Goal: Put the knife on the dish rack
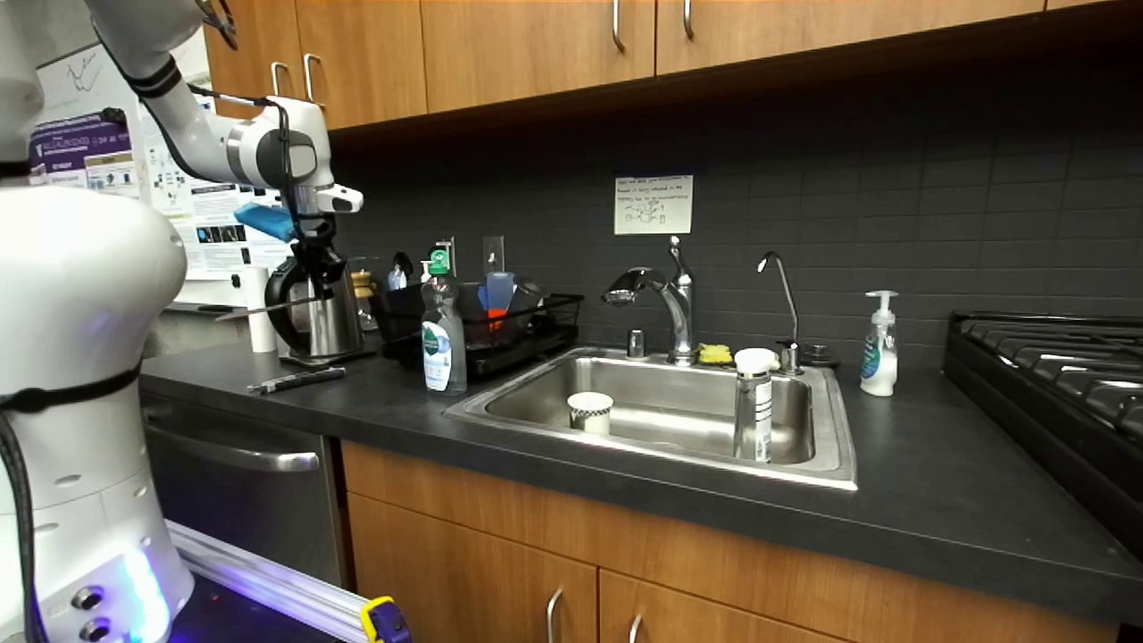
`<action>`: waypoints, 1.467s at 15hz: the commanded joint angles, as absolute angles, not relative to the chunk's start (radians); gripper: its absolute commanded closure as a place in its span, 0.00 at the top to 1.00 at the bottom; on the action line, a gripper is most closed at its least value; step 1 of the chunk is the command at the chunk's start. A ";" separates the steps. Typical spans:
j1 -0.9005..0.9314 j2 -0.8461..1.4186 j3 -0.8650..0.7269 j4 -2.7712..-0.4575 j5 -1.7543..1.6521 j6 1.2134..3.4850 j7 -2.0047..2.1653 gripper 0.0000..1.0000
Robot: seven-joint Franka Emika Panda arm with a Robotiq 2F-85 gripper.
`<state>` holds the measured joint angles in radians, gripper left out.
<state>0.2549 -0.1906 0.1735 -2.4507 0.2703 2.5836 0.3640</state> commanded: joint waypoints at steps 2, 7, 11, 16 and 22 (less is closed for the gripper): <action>0.251 -0.259 0.157 -2.476 0.342 2.587 0.220 0.05; 0.266 -0.295 0.126 -2.493 0.418 2.632 0.065 0.05; 0.286 -0.318 0.102 -2.510 0.478 2.670 -0.058 0.05; 0.333 -0.337 0.070 -2.524 0.565 2.735 -0.198 0.05; 0.413 -0.374 0.008 -2.519 0.708 2.773 -0.385 0.05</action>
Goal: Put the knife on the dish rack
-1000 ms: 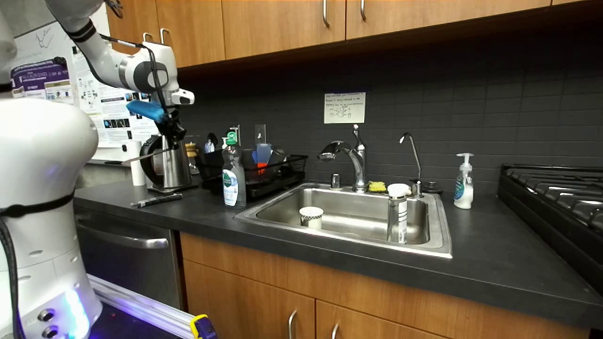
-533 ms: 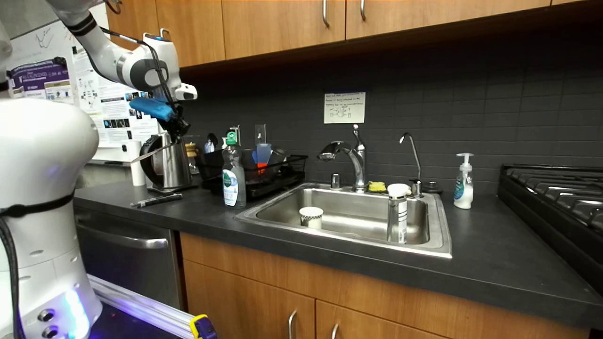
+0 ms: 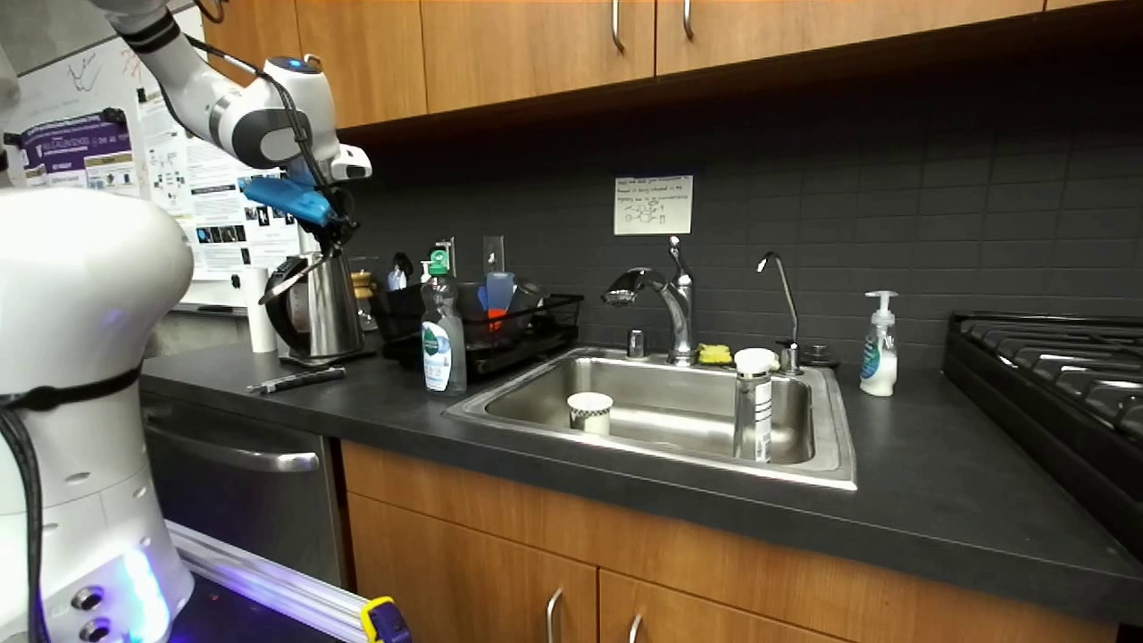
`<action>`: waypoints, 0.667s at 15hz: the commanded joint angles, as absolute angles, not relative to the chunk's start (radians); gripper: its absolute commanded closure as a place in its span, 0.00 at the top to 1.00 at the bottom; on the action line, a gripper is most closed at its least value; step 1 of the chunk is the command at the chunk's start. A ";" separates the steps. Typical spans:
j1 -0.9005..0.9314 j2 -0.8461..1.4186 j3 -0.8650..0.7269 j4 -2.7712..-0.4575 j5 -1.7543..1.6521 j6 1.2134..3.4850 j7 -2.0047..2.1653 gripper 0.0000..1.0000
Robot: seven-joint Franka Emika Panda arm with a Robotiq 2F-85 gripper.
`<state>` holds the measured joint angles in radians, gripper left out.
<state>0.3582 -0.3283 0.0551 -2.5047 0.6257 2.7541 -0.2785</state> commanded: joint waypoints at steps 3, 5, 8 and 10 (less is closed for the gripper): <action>0.447 -0.401 -0.026 -2.523 0.791 2.784 -0.499 0.05; 0.471 -0.415 -0.053 -2.521 0.854 2.788 -0.577 0.05; 0.509 -0.428 -0.096 -2.511 0.955 2.786 -0.693 0.05; 0.528 -0.437 -0.119 -2.504 1.015 2.787 -0.766 0.05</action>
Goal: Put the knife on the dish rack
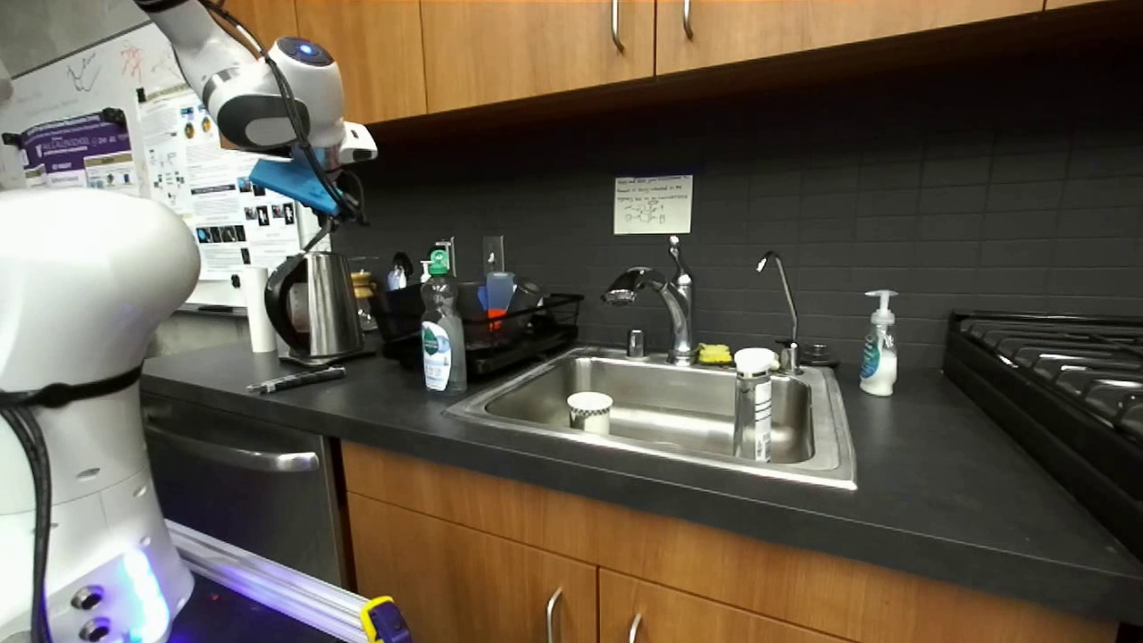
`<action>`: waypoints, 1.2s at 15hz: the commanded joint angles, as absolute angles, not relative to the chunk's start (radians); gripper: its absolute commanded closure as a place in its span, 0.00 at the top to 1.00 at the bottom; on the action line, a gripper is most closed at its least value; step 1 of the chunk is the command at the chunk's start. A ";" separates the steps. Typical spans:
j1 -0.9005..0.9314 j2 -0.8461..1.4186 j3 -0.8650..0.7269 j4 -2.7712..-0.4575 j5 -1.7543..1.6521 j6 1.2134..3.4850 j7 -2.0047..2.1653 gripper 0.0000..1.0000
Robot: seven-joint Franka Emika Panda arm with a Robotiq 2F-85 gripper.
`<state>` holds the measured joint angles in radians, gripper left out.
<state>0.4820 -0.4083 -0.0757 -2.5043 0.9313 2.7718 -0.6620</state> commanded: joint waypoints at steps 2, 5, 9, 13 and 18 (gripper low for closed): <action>0.549 -0.444 -0.144 -2.493 1.078 2.784 -0.843 0.05; 0.576 -0.453 -0.181 -2.478 1.160 2.768 -0.963 0.05; 0.606 -0.445 -0.214 -2.458 1.242 2.756 -1.116 0.05; 0.630 -0.432 -0.238 -2.433 1.319 2.757 -1.254 0.05; 0.648 -0.412 -0.264 -2.393 1.408 2.746 -1.413 0.05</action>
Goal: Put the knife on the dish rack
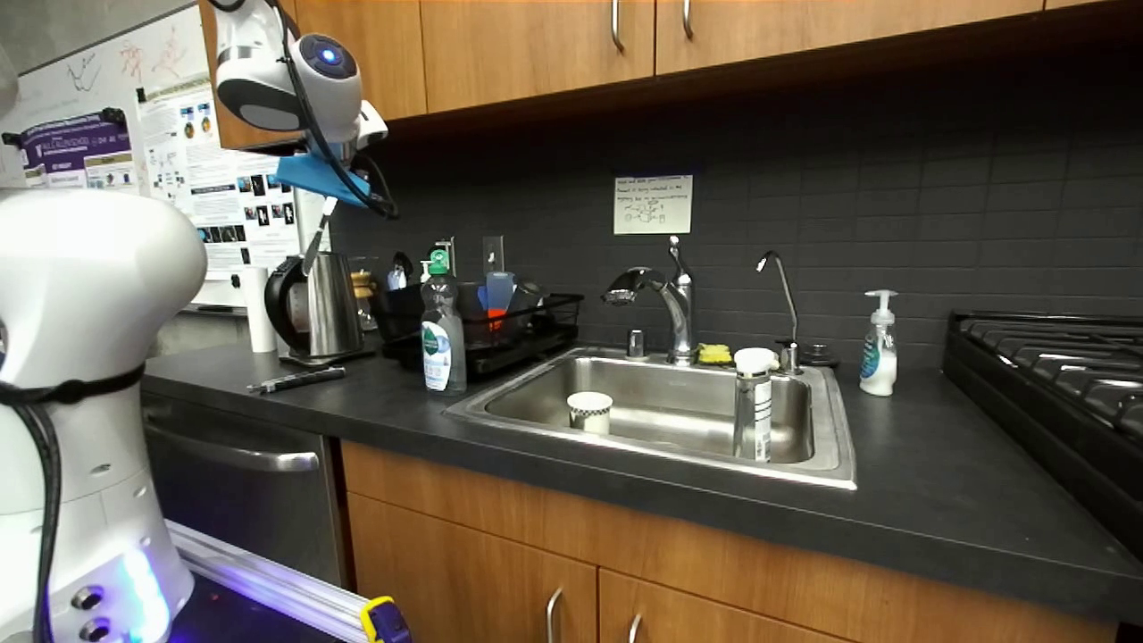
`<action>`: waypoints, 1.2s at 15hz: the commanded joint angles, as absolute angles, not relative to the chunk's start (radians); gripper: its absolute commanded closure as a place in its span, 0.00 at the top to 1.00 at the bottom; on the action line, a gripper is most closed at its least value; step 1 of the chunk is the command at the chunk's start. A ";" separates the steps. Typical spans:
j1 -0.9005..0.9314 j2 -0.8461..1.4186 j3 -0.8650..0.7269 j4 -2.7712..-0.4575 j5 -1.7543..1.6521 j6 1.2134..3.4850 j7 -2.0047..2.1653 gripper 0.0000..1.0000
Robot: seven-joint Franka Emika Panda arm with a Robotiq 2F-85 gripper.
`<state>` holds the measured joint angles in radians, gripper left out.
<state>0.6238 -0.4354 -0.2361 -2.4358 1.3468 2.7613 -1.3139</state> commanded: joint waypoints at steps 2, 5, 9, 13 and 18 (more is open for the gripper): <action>0.651 -0.402 -0.273 -2.377 1.447 2.741 -1.470 0.05; 0.650 -0.374 -0.279 -2.345 1.510 2.736 -1.545 0.05; 0.643 -0.330 -0.277 -2.304 1.587 2.737 -1.636 0.05; 0.635 -0.298 -0.273 -2.272 1.625 2.747 -1.708 0.05; 0.630 -0.275 -0.282 -2.251 1.654 2.740 -1.795 0.05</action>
